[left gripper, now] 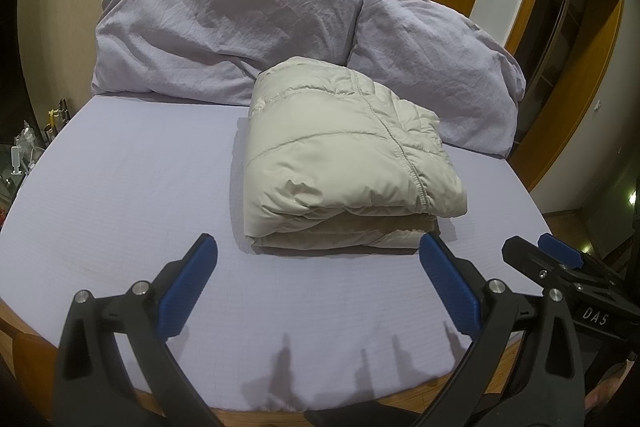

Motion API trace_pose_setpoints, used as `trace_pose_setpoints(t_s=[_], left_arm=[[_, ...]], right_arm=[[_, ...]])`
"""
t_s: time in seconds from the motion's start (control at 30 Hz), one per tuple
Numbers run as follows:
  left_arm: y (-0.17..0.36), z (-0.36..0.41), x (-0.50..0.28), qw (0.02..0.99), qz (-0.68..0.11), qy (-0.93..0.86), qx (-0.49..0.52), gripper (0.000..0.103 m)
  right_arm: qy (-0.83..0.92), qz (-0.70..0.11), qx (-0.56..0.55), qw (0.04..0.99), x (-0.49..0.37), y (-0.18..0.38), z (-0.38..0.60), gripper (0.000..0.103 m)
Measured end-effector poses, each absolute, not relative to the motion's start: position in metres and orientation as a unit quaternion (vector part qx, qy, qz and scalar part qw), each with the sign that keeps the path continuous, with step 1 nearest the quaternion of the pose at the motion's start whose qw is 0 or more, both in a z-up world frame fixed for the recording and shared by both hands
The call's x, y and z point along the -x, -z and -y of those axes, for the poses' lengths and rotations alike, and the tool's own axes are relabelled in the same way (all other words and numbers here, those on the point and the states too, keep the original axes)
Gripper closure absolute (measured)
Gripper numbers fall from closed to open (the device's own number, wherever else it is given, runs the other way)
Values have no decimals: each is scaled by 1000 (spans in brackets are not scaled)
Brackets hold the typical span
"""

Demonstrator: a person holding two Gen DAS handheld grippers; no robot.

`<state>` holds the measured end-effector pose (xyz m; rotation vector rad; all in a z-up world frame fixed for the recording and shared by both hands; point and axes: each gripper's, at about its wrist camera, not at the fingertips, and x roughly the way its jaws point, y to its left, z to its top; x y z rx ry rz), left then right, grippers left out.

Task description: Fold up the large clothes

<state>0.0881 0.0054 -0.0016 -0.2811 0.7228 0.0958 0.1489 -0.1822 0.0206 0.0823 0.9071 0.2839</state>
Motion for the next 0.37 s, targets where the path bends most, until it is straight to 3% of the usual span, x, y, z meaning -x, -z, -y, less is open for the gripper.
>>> trace_pose_setpoints(t_s=[0.37], left_arm=[[1,-3,-90,925,-352,-49,137,2]], right_arm=[[-137,-436,-40,888,-150,-20,182,1]])
